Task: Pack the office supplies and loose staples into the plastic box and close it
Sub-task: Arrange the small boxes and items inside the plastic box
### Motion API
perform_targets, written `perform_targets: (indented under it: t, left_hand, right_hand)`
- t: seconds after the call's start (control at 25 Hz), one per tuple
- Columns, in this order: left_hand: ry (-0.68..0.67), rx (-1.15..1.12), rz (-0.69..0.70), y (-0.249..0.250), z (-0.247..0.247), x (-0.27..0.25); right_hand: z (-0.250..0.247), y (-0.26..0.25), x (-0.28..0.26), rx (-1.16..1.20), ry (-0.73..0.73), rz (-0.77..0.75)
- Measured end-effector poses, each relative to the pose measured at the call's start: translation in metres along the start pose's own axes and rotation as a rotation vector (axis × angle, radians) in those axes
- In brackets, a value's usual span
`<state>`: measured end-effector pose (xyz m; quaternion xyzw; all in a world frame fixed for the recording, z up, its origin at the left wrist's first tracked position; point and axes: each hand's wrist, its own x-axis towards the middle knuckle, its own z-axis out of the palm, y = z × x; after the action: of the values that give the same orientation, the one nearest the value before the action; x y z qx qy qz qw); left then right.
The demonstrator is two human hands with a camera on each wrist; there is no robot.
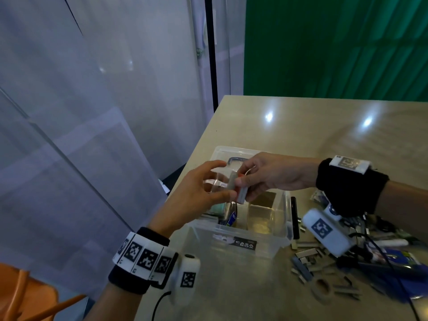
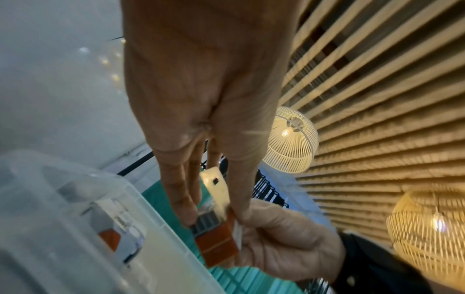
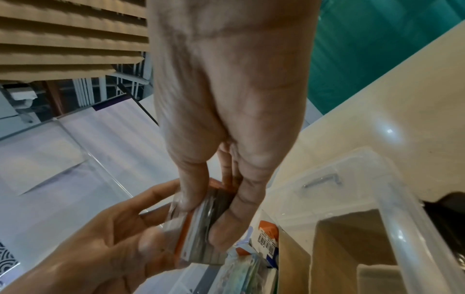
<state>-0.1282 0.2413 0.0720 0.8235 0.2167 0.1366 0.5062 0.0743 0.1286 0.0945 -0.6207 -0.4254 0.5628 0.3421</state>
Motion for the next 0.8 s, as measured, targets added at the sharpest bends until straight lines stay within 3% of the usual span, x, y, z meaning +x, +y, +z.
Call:
perform_targets:
  t: [0.08, 0.24, 0.36, 0.6, 0.8]
  left_hand:
    - [-0.008, -0.009, -0.015, -0.001, 0.000, -0.002]
    - [-0.015, 0.064, -0.018, -0.009, -0.006, -0.003]
    - [0.045, 0.127, 0.004, -0.014, -0.018, 0.000]
    - [-0.041, 0.386, -0.023, -0.025, -0.028, 0.002]
    - [-0.043, 0.592, 0.006, -0.025, -0.024, 0.010]
  right_hand:
    - [0.004, 0.002, 0.002, 0.010, -0.022, 0.027]
    - [0.019, -0.003, 0.011, -0.426, 0.038, -0.017]
    - [0.034, -0.011, 0.023, -0.527, 0.102, -0.050]
    - [0.064, -0.004, 0.052, -0.451, 0.040, 0.077]
    - [0.071, -0.006, 0.061, -0.542, 0.144, 0.149]
